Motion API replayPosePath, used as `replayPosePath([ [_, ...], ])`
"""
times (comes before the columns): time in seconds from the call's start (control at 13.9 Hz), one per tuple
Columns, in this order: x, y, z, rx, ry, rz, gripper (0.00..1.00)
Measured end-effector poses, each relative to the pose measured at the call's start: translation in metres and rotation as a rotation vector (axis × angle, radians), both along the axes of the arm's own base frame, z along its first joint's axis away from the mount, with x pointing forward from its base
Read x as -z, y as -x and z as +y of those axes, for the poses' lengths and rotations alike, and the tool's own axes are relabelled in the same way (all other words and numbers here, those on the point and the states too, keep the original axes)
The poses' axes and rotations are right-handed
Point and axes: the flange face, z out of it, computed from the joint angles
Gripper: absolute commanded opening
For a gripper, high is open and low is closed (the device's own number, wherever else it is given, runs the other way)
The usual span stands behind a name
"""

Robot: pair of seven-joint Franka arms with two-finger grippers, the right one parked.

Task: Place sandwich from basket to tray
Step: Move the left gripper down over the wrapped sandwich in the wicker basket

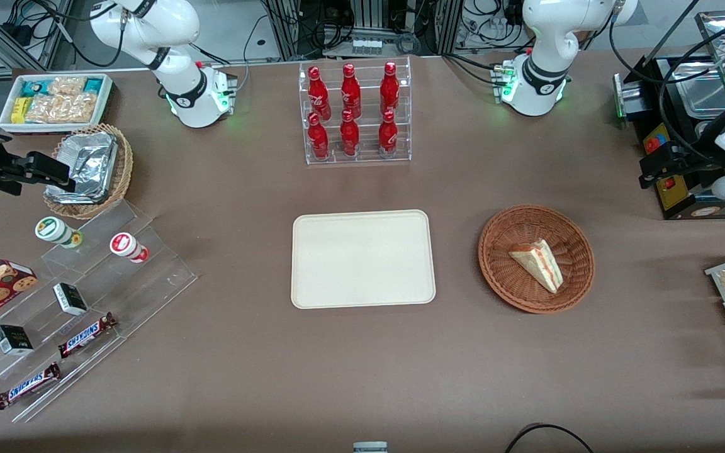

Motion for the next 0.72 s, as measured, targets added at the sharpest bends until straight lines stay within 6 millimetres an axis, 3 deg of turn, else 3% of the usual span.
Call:
replayPosePath([
  [0.36, 0.009, -0.001, -0.003, 0.006, -0.001, 0.022, 1.0],
  [0.51, 0.035, -0.009, -0.004, 0.007, -0.002, 0.051, 1.0],
  [0.72, 0.105, -0.026, -0.014, -0.057, -0.002, 0.037, 1.0],
])
